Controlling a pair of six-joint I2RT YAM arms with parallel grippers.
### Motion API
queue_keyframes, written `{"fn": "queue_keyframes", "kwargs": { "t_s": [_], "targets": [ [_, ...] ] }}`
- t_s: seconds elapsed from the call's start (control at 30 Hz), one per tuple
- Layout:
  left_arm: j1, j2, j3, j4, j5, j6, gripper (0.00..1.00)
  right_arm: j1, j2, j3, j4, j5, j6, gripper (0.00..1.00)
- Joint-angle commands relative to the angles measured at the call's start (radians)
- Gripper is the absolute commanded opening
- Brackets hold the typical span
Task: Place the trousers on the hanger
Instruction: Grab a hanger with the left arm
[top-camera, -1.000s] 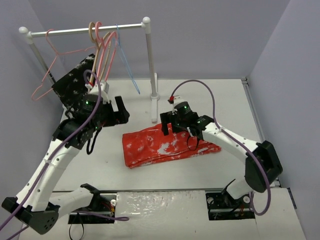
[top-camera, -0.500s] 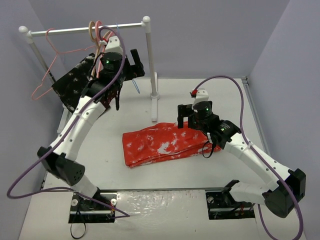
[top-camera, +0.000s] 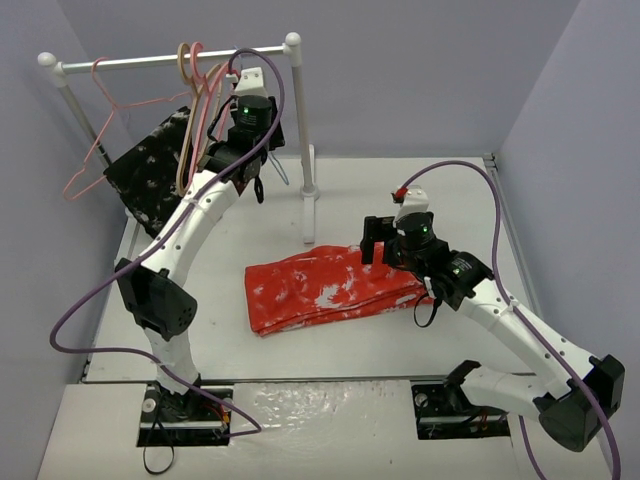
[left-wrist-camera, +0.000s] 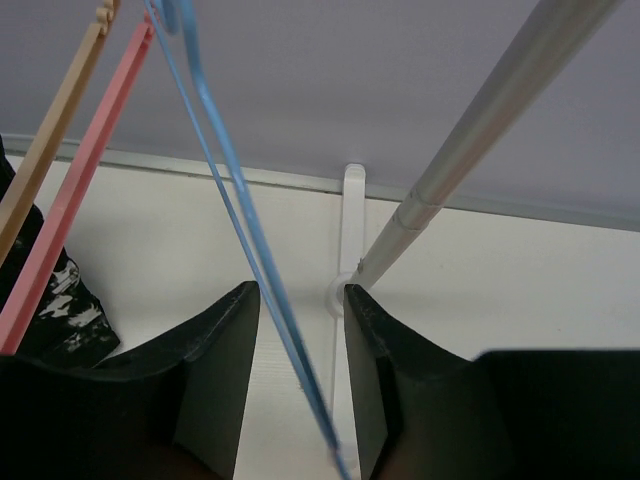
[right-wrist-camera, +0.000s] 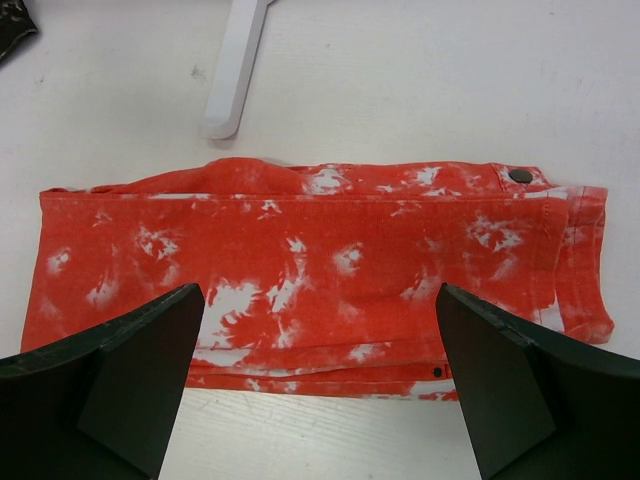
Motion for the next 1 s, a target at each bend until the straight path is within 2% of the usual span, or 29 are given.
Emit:
{"fn": "queue_keyframes", "kwargs": {
  "t_s": [0.0,0.1,0.3,0.47,0.77,0.87,0.97],
  "targets": [
    [0.008,-0.084,0.069,0.042,-0.009,0.033,0.28,0.003,-0.018,-0.007,0.032,0.014,0.021,1.0],
    [0.008,-0.099,0.062,0.024,-0.013,0.04,0.16,0.002,-0.013,-0.009,0.032,0.009,0.02,1.0],
    [0.015,-0.144,0.032,0.01,-0.027,0.05,0.0,0.002,-0.009,-0.015,0.032,0.006,0.02,1.0],
    [0.026,-0.192,0.038,-0.012,-0.016,0.053,0.0,0.002,-0.005,-0.023,0.032,-0.011,0.028,1.0],
    [0.042,-0.255,0.077,-0.082,0.153,0.002,0.0,0.002,-0.008,-0.024,0.032,-0.025,0.025,1.0],
    [0.045,-0.294,0.041,-0.106,0.198,-0.017,0.0,0.006,0.002,-0.016,0.032,-0.047,0.018,1.0],
    [0.046,-0.36,-0.058,-0.11,0.246,-0.026,0.0,0.02,0.032,0.004,0.034,-0.059,0.003,1.0]
  ]
}}
